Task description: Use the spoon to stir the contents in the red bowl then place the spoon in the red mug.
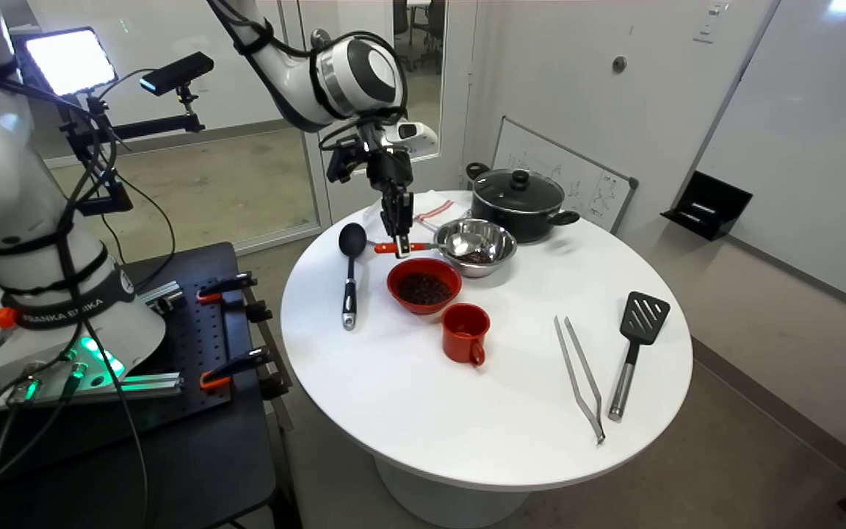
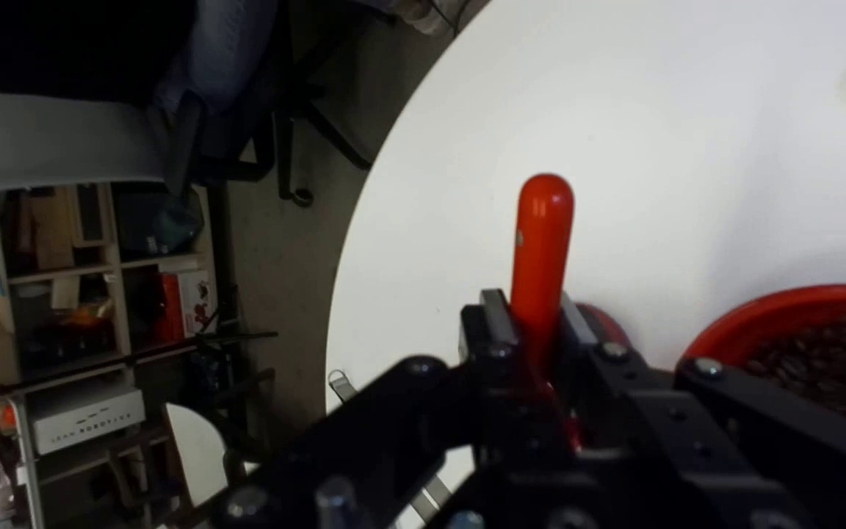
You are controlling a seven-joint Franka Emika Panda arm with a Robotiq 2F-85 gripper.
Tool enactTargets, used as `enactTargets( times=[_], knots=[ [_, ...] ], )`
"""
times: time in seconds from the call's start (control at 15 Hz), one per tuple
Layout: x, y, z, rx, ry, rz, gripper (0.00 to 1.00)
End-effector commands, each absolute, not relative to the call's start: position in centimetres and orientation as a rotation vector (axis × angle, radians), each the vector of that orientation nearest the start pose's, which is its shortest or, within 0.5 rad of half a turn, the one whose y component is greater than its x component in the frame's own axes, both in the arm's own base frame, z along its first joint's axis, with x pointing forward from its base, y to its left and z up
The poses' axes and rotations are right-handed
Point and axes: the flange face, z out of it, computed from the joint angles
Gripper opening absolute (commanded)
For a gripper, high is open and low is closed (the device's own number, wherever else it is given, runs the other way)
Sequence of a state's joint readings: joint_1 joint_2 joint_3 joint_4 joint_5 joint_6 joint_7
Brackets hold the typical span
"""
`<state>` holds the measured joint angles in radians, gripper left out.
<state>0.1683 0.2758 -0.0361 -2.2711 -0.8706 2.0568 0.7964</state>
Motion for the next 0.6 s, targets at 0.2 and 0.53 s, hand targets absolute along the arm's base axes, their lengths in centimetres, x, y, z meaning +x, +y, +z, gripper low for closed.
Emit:
enactTargets(
  times=[0.2,0.53],
  knots=[
    [50.2,-1.7,22.3,2.423,-0.027,-0.255,0.04],
    [51.2,-5.2,22.1,2.635,0.064,-0.414,0.04]
  ],
)
